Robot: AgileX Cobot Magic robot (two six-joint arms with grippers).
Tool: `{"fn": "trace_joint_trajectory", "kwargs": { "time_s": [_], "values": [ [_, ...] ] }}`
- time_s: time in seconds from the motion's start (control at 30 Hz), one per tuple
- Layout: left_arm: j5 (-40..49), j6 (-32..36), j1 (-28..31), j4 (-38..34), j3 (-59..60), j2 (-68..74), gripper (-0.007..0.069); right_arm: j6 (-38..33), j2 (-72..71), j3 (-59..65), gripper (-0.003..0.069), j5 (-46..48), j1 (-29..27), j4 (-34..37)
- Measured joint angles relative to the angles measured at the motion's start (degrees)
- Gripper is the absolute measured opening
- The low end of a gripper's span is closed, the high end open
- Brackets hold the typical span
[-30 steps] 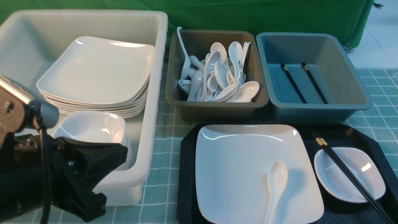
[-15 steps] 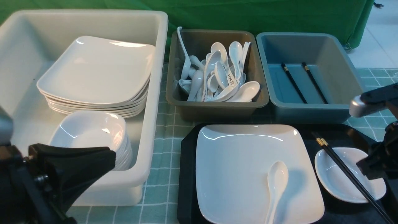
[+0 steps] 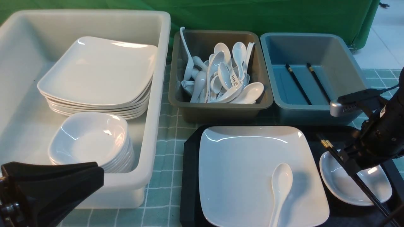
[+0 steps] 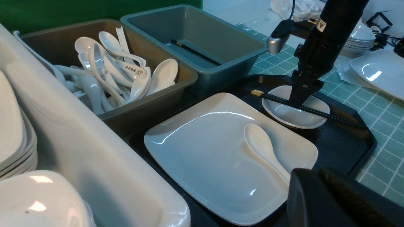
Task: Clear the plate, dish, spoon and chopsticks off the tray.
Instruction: Use the right arm to grab a pair of chopsticks from the plate, then use the right arm to put the chopsticks into the small storage box on the right
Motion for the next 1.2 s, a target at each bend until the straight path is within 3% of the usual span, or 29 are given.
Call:
{"fn": "trace_joint_trajectory", "kwargs": {
  "time_s": [0.37, 0.6, 0.9, 1.03, 1.2],
  "values": [
    [0.19, 0.0, 0.0, 0.0, 0.0, -0.06, 0.0018, -0.2, 6.34, -0.32, 0.0412, -2.58, -0.92, 0.48],
    [0.19, 0.0, 0.0, 0.0, 0.0, -0.06, 0.0018, -2.95, 6.25, -0.58, 0.0114, 0.13, -0.79, 0.94],
    [-0.54, 0.0, 0.0, 0.28, 0.0, -0.06, 0.0018, -11.68, -4.95, -0.48, 0.0118, 9.9, 5.47, 0.98],
    [-5.27, 0.0, 0.0, 0.35, 0.0, -0.06, 0.0018, -6.43, -11.22, -2.47, 0.0118, -5.53, 8.71, 1.71],
    [-10.08, 0.0, 0.0, 0.4, 0.0, -0.06, 0.0018, 5.06, -5.73, -11.95, 0.0118, -25.04, 6.53, 1.76]
  ]
}}
